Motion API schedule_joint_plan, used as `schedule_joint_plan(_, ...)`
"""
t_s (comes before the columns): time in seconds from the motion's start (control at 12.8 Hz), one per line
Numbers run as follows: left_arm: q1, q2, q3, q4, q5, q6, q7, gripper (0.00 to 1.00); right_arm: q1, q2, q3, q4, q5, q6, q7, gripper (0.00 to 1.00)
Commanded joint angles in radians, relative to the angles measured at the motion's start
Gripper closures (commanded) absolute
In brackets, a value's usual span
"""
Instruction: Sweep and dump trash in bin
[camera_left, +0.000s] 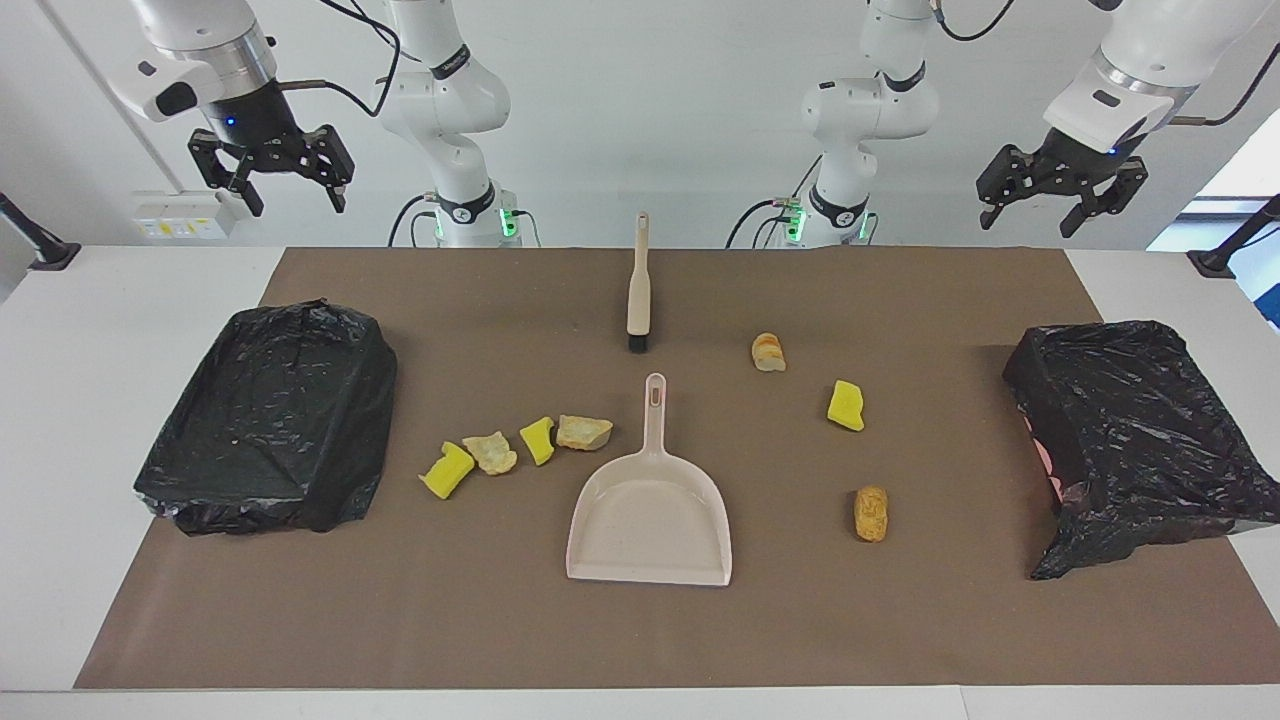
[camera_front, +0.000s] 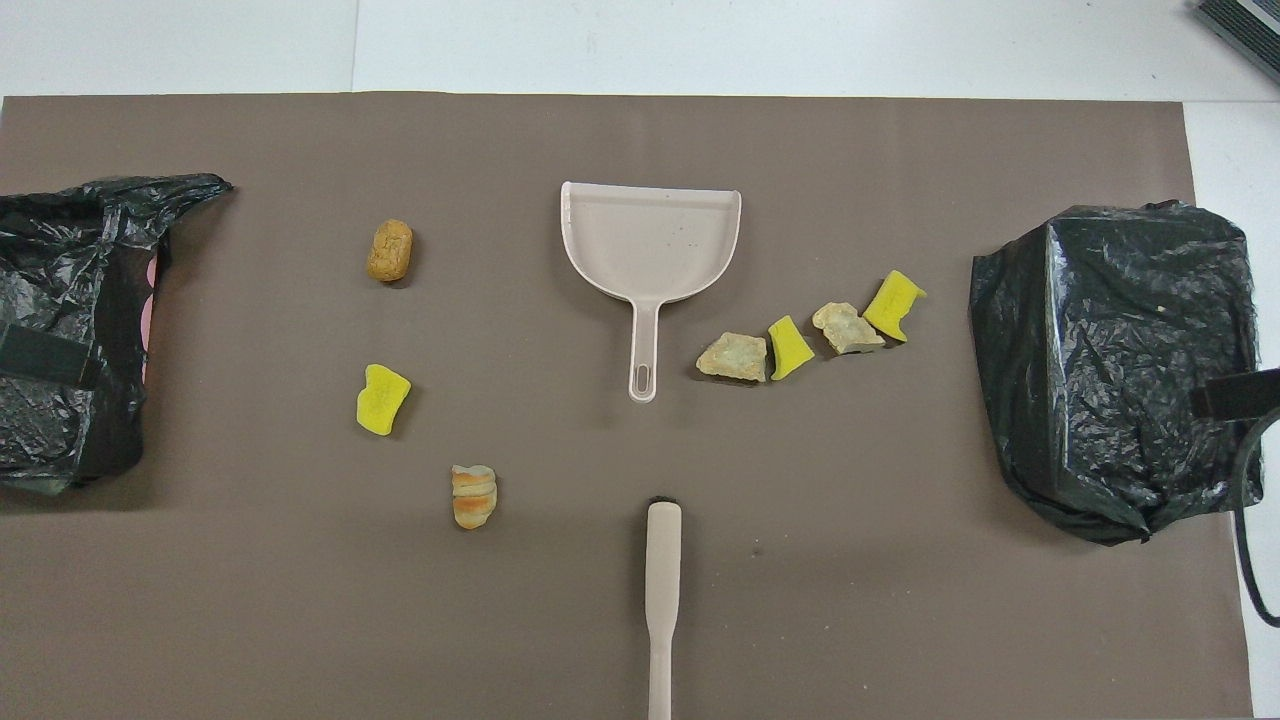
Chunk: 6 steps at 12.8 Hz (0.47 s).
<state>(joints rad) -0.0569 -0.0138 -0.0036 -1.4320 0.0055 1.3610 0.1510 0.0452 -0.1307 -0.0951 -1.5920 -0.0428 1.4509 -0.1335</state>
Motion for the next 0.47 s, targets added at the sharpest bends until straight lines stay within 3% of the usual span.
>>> schedule_joint_plan(0.0,0.008,0.011,-0.007,0.028,0.013,-0.023,0.004,0.00,-0.013,-0.012,0.000,-0.008,0.031,-0.006,0.003,0.00)
schedule_joint_plan(0.39,0.006,0.003,-0.007,0.025,0.002,-0.010,0.004,0.00,-0.013,-0.010,0.000,-0.006,0.014,-0.003,0.002,0.00)
